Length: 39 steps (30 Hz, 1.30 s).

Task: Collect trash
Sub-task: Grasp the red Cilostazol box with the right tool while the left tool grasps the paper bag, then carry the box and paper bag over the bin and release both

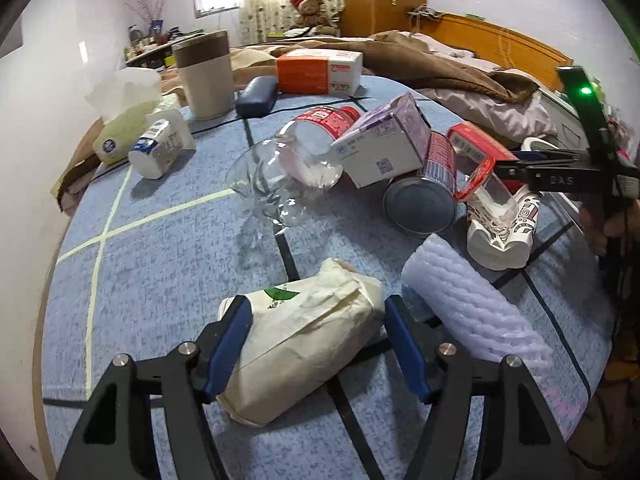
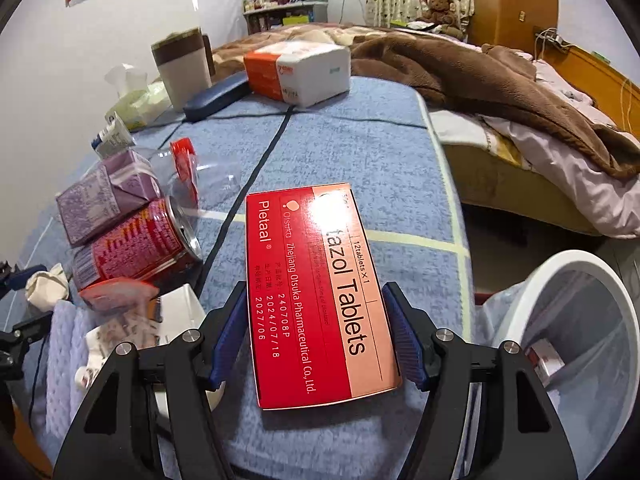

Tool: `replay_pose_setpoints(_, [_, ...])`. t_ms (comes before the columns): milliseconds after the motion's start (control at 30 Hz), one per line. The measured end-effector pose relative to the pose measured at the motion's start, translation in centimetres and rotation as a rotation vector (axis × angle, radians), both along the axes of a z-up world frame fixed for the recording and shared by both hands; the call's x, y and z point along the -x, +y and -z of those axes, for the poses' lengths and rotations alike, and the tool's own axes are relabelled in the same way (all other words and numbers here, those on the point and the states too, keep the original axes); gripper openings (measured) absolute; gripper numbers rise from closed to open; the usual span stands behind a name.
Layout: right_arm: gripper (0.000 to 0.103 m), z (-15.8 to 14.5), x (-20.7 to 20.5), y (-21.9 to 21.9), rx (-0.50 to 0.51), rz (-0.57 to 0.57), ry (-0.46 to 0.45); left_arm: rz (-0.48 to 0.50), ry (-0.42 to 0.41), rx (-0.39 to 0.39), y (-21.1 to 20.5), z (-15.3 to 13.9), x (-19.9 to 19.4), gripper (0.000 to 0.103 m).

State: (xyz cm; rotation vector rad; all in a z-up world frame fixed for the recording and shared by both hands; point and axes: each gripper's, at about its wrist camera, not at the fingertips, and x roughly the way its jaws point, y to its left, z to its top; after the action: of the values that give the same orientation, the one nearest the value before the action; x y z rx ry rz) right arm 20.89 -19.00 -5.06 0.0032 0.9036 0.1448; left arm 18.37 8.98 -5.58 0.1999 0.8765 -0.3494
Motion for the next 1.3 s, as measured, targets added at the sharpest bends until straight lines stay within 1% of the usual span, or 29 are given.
replay_pose_setpoints(33, [0.067, -0.2, 0.1, -0.1, -0.004, 0.005, -0.01, -0.011, -0.005, 0.003, 0.0, -0.1, 0.0, 0.065])
replay_pose_setpoints(100, [0.067, -0.5, 0.6, -0.3, -0.017, 0.011, -0.024, -0.033, -0.019, 0.013, 0.0, -0.5, 0.2, 0.062])
replay_pose_setpoints(133, [0.067, -0.6, 0.8, -0.3, -0.022, 0.009, -0.028, -0.039, -0.023, 0.019, 0.0, -0.6, 0.4, 0.058])
replay_pose_setpoints(200, [0.067, -0.8, 1.2, -0.3, -0.027, 0.002, -0.035, -0.043, -0.034, 0.027, -0.3, -0.9, 0.7, 0.056])
replay_pose_setpoints(300, [0.067, -1.0, 1.7, -0.5, -0.037, 0.0, -0.044, -0.057, -0.036, 0.017, -0.6, -0.9, 0.9, 0.048])
replay_pose_setpoints(367, [0.067, -1.0, 2.0, -0.6, -0.045, 0.005, -0.048, -0.066, -0.041, 0.017, -0.7, -0.9, 1.2, 0.048])
replay_pose_setpoints(400, [0.067, -1.1, 2.2, -0.6, -0.048, 0.003, -0.05, -0.055, -0.037, 0.02, -0.7, -0.8, 1.2, 0.048])
replay_pose_setpoints(467, [0.067, -1.2, 2.5, -0.6, -0.051, 0.001, -0.055, -0.063, -0.043, 0.023, -0.4, -1.0, 1.3, 0.049])
replay_pose_setpoints(500, [0.067, -1.2, 2.7, -0.7, -0.052, 0.0, -0.057, -0.068, -0.041, 0.034, -0.1, -1.1, 1.3, 0.052])
replay_pose_setpoints(533, [0.067, -1.3, 2.8, -0.7, -0.053, 0.0, -0.058, -0.072, -0.042, 0.03, 0.1, -1.2, 1.3, 0.06])
replay_pose_setpoints(567, [0.067, -1.3, 2.9, -0.8, -0.055, 0.001, -0.059, -0.082, -0.047, 0.014, 0.2, -1.2, 1.4, 0.064])
replay_pose_setpoints(600, [0.067, -1.3, 3.1, -0.8, -0.056, 0.0, -0.06, -0.09, -0.046, -0.006, 0.4, -1.1, 1.4, 0.073])
replay_pose_setpoints(633, [0.067, -1.4, 3.2, -0.8, -0.057, -0.001, -0.062, -0.088, -0.029, -0.018, 0.5, -0.9, 1.3, 0.079])
replay_pose_setpoints(767, [0.067, -1.6, 3.4, -0.9, -0.064, 0.003, -0.072, -0.095, 0.017, -0.022, 1.4, 0.3, 1.4, 0.081])
replay_pose_setpoints(800, [0.067, -1.7, 3.5, -0.9, -0.067, 0.002, -0.074, -0.091, 0.025, -0.036, 1.5, 0.6, 1.5, 0.081])
replay_pose_setpoints(900, [0.067, -1.8, 3.7, -0.7, -0.065, -0.007, -0.076, -0.09, 0.013, -0.059, 1.4, 0.6, 2.0, 0.081])
replay_pose_setpoints(1000, [0.067, -1.9, 3.9, -0.8, -0.068, -0.005, -0.08, -0.095, 0.039, -0.036, 1.5, 0.7, 2.1, 0.078])
replay_pose_setpoints(1067, [0.067, -2.0, 4.2, -0.9, -0.074, 0.001, -0.085, -0.099, 0.034, -0.035, 1.4, 0.6, 2.3, 0.069])
replay_pose_setpoints(1100, [0.067, -2.1, 4.4, -0.9, -0.077, 0.001, -0.088, -0.091, 0.023, -0.043, 1.1, 0.3, 2.6, 0.061])
replay_pose_setpoints(1133, [0.067, -2.1, 4.5, -1.0, -0.076, 0.003, -0.089, -0.08, 0.023, -0.047, 0.8, 0.3, 2.7, 0.055])
replay_pose_setpoints(1167, [0.067, -2.2, 4.6, -1.0, -0.075, 0.004, -0.092, -0.076, 0.023, -0.05, 0.5, 0.2, 2.8, 0.054])
replay_pose_setpoints(1233, [0.067, -2.4, 5.0, -1.1, -0.076, 0.005, -0.101, -0.071, 0.021, -0.058, 0.0, 0.1, 3.0, 0.046])
replay_pose_setpoints(1300, [0.067, -2.7, 5.3, -1.2, -0.079, 0.009, -0.112, -0.067, 0.015, -0.036, -0.2, -0.2, 3.2, 0.04])
